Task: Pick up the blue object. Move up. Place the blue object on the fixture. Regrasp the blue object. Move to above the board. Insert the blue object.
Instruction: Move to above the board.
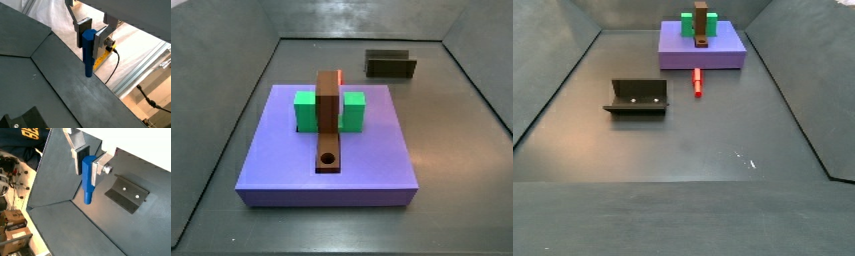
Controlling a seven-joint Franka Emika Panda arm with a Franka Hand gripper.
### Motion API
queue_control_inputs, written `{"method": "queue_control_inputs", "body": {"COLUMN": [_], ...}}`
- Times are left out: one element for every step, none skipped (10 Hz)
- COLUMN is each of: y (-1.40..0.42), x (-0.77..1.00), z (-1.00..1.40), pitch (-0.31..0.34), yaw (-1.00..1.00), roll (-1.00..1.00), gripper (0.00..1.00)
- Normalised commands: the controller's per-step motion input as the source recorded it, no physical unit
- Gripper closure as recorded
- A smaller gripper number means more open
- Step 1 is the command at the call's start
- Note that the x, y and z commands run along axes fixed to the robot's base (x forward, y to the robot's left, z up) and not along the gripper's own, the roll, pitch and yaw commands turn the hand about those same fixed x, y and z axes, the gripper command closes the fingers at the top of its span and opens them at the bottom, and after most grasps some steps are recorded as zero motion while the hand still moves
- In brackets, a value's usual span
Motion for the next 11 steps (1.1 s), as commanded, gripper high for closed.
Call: {"method": "queue_control_inputs", "body": {"y": [-1.40,-1.40,-1.40,-1.40,-1.40,-1.40,-0.44,0.00,0.12,0.05,0.03], "x": [-0.93,-0.94,-1.01,-1.01,-0.99,-1.01,-0.36,-0.05,0.07,0.00,-0.04], "z": [0.29,0.27,0.29,0.27,0.27,0.27,0.11,0.02,-0.04,0.01,0.00], "pitch": [0.216,0.217,0.211,0.217,0.224,0.229,0.224,0.222,0.211,0.173,0.078], "yaw": [-0.12,-0.12,-0.09,-0.08,-0.05,-0.04,-0.03,-0.01,0.01,0.01,0.02], "roll": [-1.00,-1.00,-1.00,-1.00,-1.00,-1.00,-1.00,-1.00,-1.00,-0.97,-0.65], "gripper": [1.00,1.00,1.00,1.00,1.00,1.00,1.00,1.00,1.00,1.00,1.00]}}
